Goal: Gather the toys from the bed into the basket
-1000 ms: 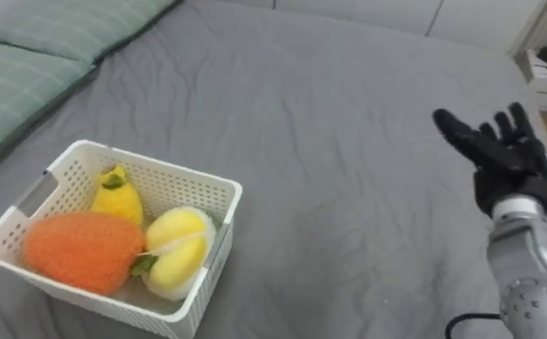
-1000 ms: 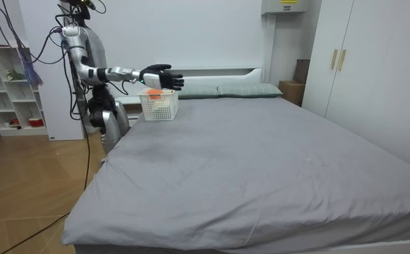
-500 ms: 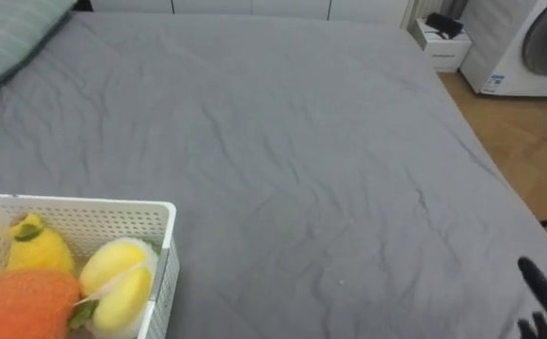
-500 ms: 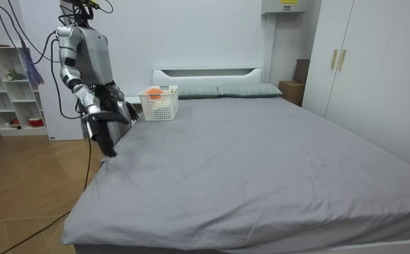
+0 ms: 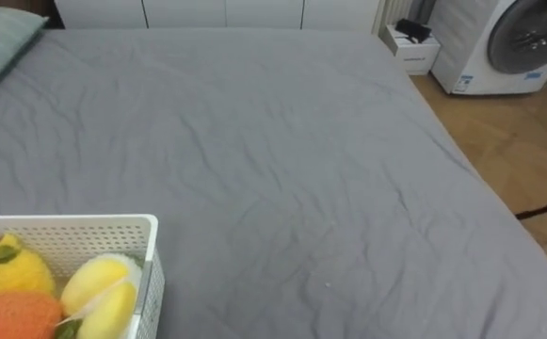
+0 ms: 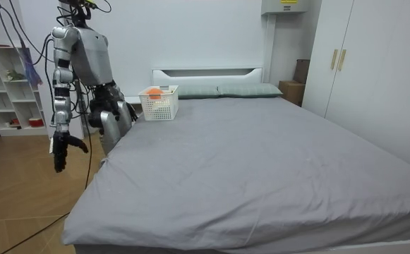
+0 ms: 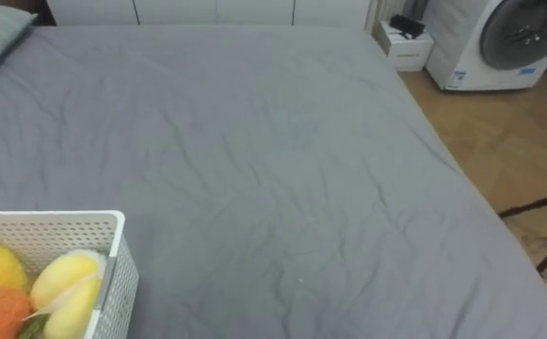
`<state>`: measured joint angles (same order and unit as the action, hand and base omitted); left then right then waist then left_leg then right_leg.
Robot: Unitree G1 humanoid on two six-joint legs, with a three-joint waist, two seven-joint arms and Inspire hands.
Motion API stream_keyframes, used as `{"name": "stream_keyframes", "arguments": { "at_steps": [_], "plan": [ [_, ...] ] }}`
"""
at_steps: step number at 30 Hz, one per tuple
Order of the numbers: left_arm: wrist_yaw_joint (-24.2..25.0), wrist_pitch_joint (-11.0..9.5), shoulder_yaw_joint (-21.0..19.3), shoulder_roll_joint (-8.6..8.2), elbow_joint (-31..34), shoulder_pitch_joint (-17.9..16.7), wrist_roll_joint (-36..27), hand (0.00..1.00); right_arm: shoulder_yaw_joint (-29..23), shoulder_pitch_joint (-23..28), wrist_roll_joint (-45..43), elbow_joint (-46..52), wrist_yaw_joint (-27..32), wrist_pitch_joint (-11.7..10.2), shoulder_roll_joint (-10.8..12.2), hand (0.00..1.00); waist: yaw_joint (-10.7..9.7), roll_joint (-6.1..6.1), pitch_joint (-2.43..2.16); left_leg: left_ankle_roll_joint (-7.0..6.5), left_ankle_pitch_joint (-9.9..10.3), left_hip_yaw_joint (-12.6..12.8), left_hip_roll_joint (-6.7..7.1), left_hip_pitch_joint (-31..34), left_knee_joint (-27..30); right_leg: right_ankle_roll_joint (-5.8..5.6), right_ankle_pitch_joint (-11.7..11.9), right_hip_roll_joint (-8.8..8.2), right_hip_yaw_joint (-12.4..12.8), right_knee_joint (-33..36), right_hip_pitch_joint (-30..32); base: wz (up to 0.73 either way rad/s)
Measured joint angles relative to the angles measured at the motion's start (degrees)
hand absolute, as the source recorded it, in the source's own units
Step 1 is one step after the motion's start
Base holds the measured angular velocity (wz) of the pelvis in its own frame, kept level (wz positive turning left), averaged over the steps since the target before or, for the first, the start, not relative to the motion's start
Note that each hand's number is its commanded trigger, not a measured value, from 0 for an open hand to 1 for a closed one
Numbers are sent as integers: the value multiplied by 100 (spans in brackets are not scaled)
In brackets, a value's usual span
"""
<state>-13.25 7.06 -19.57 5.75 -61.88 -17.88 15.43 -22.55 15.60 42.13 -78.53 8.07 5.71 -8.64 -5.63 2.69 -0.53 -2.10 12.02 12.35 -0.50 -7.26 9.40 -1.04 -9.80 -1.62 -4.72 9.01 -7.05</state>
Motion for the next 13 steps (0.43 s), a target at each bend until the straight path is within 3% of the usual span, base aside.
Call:
{"name": "stream_keyframes", "arguments": {
  "at_steps": [3,6,13],
  "plan": [
    [29,174,96,-10,-5,5,151,0,757,-177,-1660,-278,-299,363,-3,0,162,-1,0,-1,1,2,1,-15,1,0,0,-7,-21,1,-6,0],
    [28,352,242,-8,-4,53,142,0,1148,-420,-2929,-282,-517,649,-4,0,263,-8,2,-2,0,-5,3,-36,-5,0,1,-9,-34,-6,-32,0],
    [29,649,586,-63,-46,182,98,0,1946,-678,-4456,-152,-845,926,-6,0,380,-42,7,-1,0,-62,4,-42,-10,1,1,-7,-79,-29,-64,3]
  ]
}}
